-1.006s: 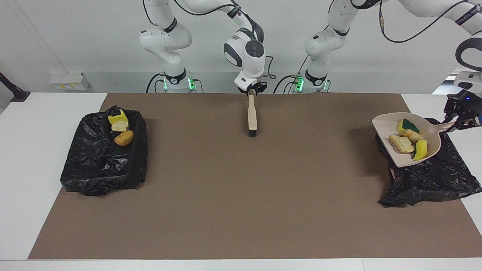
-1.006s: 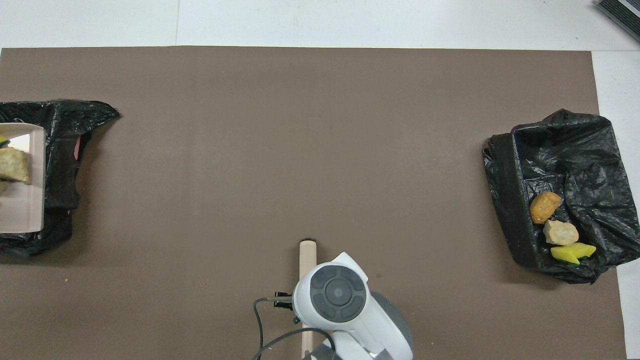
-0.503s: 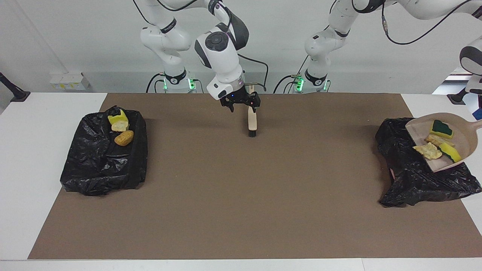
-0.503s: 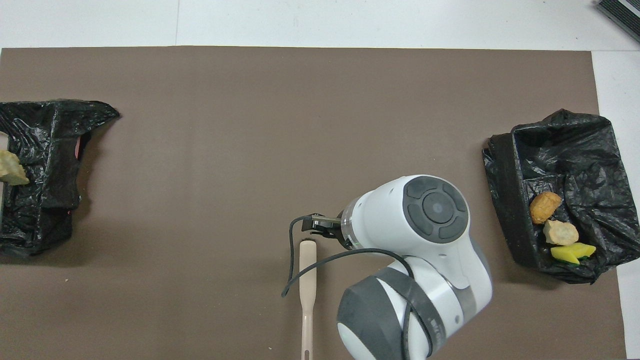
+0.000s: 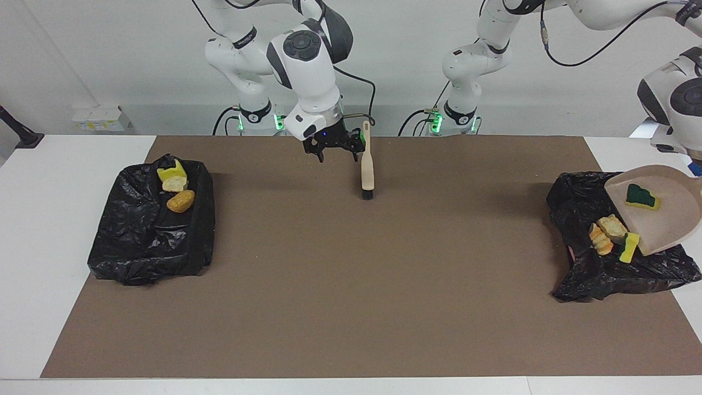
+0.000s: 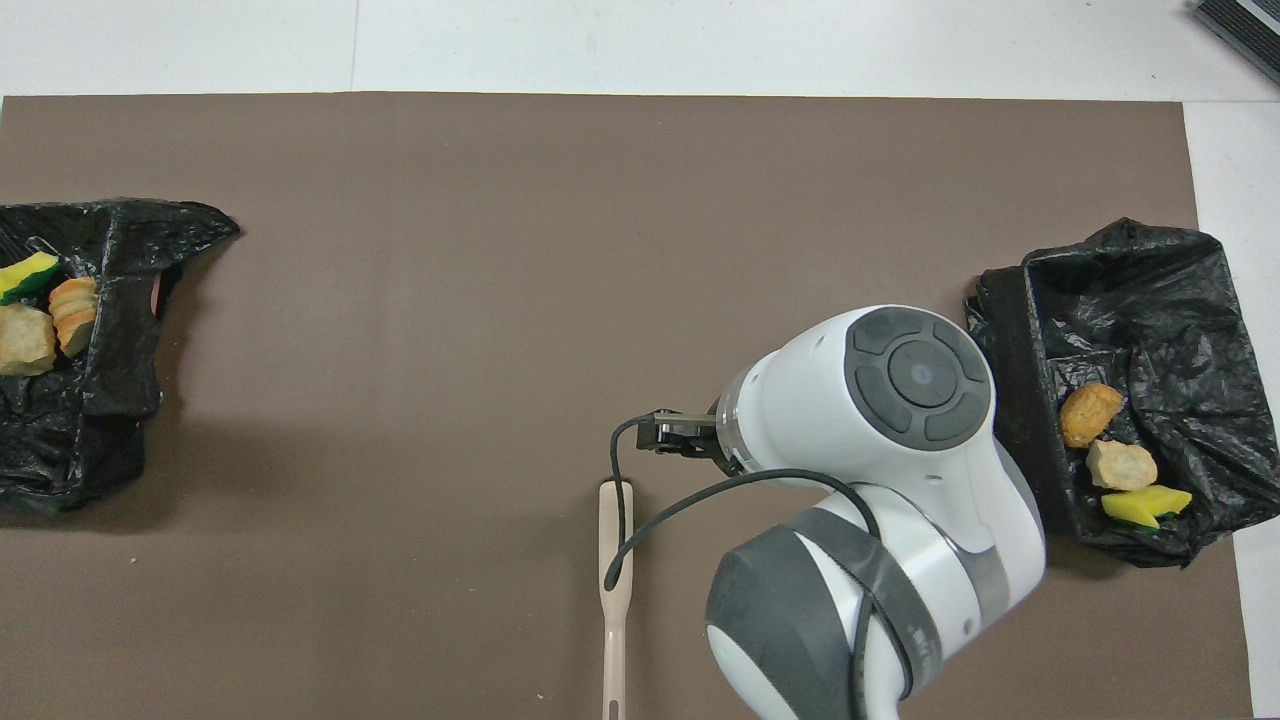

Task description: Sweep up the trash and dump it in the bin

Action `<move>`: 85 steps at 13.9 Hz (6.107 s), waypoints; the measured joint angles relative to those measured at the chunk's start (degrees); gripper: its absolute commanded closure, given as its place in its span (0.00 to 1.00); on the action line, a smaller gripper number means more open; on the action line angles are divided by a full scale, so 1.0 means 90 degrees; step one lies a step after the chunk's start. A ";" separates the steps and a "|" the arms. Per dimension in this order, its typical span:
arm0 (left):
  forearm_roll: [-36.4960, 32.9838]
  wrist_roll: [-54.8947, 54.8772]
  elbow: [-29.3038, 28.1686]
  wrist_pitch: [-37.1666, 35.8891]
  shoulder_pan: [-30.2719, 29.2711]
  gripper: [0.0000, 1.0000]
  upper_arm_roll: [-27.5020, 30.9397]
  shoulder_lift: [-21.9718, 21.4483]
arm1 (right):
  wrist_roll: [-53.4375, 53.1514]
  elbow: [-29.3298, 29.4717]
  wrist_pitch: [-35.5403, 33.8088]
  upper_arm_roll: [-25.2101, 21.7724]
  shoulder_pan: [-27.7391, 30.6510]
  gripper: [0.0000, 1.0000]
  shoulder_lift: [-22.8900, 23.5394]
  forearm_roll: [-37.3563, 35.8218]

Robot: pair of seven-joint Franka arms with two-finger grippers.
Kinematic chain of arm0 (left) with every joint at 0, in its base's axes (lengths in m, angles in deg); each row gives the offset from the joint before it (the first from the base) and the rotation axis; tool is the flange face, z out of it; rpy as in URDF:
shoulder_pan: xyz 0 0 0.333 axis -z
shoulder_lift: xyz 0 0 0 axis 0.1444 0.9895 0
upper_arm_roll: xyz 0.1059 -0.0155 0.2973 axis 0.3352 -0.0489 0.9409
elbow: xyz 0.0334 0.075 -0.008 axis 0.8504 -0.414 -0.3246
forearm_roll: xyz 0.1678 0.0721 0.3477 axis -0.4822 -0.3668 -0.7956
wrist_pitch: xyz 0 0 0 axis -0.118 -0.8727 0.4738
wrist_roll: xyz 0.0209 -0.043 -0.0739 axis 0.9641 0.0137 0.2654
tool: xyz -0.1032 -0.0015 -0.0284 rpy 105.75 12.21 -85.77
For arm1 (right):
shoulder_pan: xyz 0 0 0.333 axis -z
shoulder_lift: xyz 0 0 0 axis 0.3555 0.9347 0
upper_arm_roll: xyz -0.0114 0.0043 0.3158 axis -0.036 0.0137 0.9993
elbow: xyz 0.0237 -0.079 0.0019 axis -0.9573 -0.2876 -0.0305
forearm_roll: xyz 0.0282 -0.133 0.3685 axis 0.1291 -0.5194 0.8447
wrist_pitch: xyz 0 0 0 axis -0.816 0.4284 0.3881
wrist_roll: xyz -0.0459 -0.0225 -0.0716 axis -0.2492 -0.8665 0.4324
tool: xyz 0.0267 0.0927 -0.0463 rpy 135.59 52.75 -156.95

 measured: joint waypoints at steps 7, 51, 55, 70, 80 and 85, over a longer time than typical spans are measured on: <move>-0.0029 0.0301 -0.0067 -0.0274 0.0044 1.00 -0.0023 -0.0528 | 0.0408 0.1023 -0.0882 -0.2750 -0.1722 0.00 -0.0426 -0.0289; 0.6029 1.2927 -0.0471 -0.0036 0.5562 1.00 -0.0255 0.0315 | 0.2620 0.2220 -0.2463 -0.4215 -0.1582 0.00 -0.0325 -0.1087; 0.6029 1.3316 -0.0491 0.0688 0.5939 1.00 -0.0250 0.0952 | 0.2620 0.2220 -0.2463 -0.4231 -0.1554 0.00 -0.0325 -0.1087; 0.5959 1.3401 -0.0574 0.0585 0.5587 0.00 0.0090 0.0627 | 0.2620 0.2220 -0.2463 -0.4235 -0.1458 0.00 -0.0325 -0.1087; 0.5813 1.0673 0.0242 -0.1178 0.3541 0.00 0.0149 0.0366 | 0.2620 0.2220 -0.2463 -0.4235 -0.1458 0.00 -0.0325 -0.1087; 0.5872 0.9991 0.0429 -0.1647 0.2618 0.00 0.0161 -0.0006 | 0.2620 0.2220 -0.2463 -0.4235 -0.1458 0.00 -0.0325 -0.1087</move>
